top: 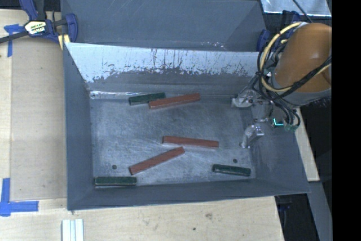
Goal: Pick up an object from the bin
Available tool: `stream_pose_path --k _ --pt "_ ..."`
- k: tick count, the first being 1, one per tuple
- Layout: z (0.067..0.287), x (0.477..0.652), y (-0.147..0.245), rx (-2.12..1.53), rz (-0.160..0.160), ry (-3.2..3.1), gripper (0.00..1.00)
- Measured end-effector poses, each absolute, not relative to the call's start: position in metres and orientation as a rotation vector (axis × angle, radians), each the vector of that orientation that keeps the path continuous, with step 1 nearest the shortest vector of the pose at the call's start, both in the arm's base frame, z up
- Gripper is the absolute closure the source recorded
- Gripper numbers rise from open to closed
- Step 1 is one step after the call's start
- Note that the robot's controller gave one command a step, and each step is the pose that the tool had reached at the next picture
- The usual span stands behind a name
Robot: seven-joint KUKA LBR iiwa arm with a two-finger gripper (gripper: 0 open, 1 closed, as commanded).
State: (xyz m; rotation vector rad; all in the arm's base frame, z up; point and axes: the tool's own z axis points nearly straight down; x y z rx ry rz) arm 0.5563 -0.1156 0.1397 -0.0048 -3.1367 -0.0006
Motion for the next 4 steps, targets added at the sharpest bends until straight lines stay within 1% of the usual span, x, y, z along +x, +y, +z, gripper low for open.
stream_pose_path --k 1,2,3,4 --pt "0.144 0.558 -0.115 -0.001 0.001 -3.145 0.00" --pt "0.125 0.558 -0.076 0.181 0.006 -3.141 0.00" --pt "0.119 0.549 -0.035 0.391 -0.003 -3.118 0.00" --pt "0.117 0.552 -0.027 0.329 0.000 -3.127 0.00"
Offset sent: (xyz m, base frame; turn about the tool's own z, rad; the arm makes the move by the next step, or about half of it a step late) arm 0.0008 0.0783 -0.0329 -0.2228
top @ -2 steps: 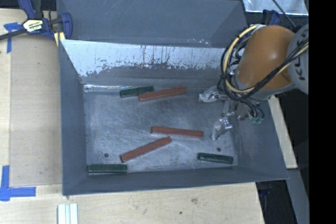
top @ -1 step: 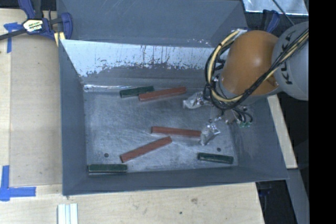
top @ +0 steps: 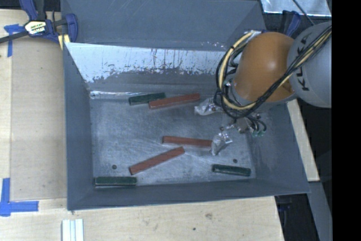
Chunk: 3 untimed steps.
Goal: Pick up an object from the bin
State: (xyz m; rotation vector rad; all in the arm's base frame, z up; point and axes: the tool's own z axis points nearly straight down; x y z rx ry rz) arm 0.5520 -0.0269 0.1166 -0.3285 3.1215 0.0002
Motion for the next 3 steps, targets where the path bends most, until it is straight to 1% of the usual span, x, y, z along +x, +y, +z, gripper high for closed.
stream_pose_path --k 1,2,3 --pt "0.080 0.544 -0.007 -0.551 -0.001 3.090 0.00" --pt "0.078 0.534 0.024 -0.414 -0.006 3.085 1.00" --pt "0.078 0.534 0.024 -0.414 -0.006 3.085 1.00"
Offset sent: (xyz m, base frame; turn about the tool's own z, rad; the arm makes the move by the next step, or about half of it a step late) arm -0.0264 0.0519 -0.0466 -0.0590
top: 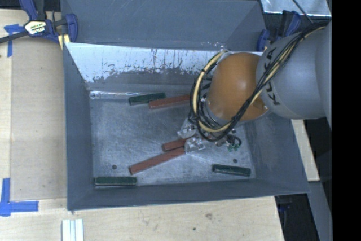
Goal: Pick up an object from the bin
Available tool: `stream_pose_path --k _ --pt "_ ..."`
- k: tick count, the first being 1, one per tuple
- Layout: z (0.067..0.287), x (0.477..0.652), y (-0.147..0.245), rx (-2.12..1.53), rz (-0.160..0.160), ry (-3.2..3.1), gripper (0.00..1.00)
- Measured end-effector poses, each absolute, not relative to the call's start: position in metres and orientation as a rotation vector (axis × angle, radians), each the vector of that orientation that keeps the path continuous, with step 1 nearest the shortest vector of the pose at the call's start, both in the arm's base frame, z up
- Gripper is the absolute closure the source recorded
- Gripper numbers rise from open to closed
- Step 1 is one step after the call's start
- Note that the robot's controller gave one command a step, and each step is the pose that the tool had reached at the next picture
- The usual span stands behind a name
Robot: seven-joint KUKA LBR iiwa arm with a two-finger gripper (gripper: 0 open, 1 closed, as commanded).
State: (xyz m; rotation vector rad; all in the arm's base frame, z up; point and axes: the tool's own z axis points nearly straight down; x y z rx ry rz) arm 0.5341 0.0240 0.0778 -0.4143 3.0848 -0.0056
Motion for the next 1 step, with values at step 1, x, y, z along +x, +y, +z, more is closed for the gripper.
stream_pose_path --k 1 --pt "0.0794 0.5343 0.0238 -0.415 -0.005 3.088 1.00"
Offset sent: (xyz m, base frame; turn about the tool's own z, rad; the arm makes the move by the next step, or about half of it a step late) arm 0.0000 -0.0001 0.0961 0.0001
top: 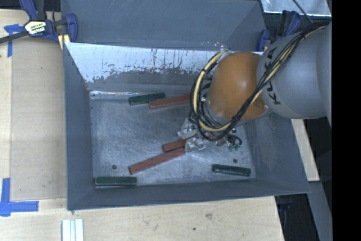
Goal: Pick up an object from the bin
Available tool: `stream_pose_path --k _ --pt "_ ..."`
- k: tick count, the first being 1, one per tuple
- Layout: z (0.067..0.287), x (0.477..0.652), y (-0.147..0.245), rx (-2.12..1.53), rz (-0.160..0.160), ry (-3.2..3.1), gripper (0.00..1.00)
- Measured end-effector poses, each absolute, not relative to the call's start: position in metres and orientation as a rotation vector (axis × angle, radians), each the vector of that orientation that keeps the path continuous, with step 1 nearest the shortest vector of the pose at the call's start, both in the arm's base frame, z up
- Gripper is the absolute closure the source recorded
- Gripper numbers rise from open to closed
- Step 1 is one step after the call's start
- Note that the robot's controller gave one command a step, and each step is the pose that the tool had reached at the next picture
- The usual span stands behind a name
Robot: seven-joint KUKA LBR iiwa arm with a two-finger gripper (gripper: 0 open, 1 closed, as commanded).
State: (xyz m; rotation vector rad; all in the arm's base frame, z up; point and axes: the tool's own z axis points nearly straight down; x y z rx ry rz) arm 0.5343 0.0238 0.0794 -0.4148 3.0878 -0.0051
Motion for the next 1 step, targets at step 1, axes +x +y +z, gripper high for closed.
stream_pose_path --k 1 --pt "0.0862 0.5301 0.0239 -0.419 -0.002 3.109 1.00"
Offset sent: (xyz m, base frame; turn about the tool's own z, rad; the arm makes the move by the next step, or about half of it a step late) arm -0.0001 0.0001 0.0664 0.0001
